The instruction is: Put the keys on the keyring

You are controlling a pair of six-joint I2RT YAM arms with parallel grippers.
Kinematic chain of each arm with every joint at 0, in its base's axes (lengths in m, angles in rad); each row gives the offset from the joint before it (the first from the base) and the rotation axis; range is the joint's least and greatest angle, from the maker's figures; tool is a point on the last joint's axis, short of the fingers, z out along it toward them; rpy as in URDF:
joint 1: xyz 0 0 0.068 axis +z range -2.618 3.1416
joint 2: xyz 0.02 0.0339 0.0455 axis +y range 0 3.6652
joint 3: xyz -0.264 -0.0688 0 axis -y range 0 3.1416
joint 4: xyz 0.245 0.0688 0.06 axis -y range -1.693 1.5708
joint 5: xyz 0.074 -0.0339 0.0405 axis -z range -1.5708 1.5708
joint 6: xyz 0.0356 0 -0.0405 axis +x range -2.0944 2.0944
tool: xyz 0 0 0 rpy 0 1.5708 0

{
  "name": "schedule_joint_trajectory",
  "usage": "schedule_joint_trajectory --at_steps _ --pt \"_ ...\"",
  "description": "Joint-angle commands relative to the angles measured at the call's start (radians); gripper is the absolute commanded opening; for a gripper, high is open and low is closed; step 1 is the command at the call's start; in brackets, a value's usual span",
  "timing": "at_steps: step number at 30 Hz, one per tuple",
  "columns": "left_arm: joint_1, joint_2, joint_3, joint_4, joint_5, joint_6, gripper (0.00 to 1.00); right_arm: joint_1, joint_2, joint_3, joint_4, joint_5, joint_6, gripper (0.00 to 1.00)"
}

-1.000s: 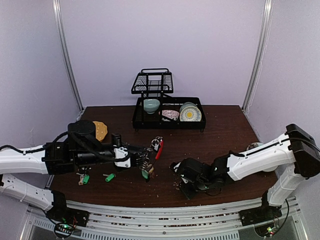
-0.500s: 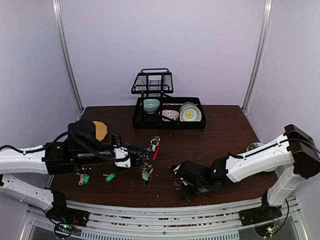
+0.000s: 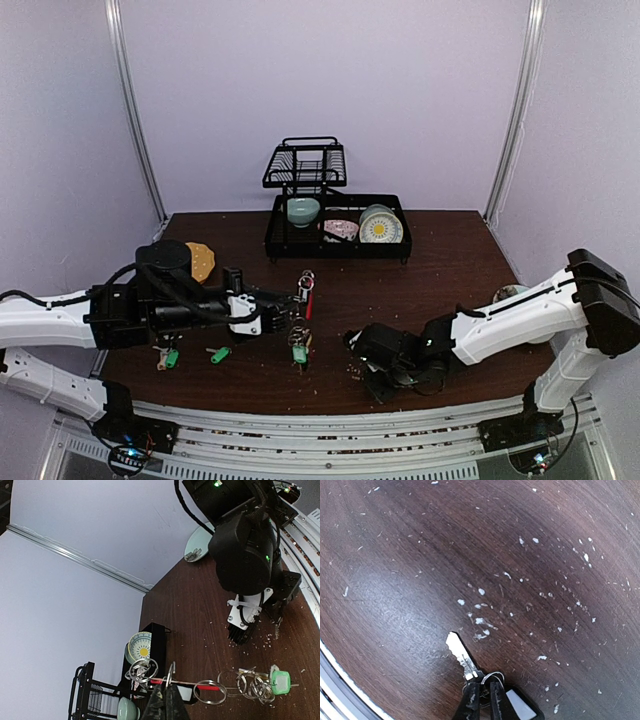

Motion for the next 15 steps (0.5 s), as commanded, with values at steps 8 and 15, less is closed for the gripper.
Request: schedule_joint_trajectory --at_steps 8,15 --pt "-0.005 -0.031 0.004 0.064 0.006 -0.013 0.00 0.007 0.009 -0.007 -0.055 0.055 0.006 0.15" --pt "-0.005 -0.032 0.005 0.062 0.009 -0.014 0.00 0.007 0.022 0.002 -0.068 0.062 0.004 0.00"
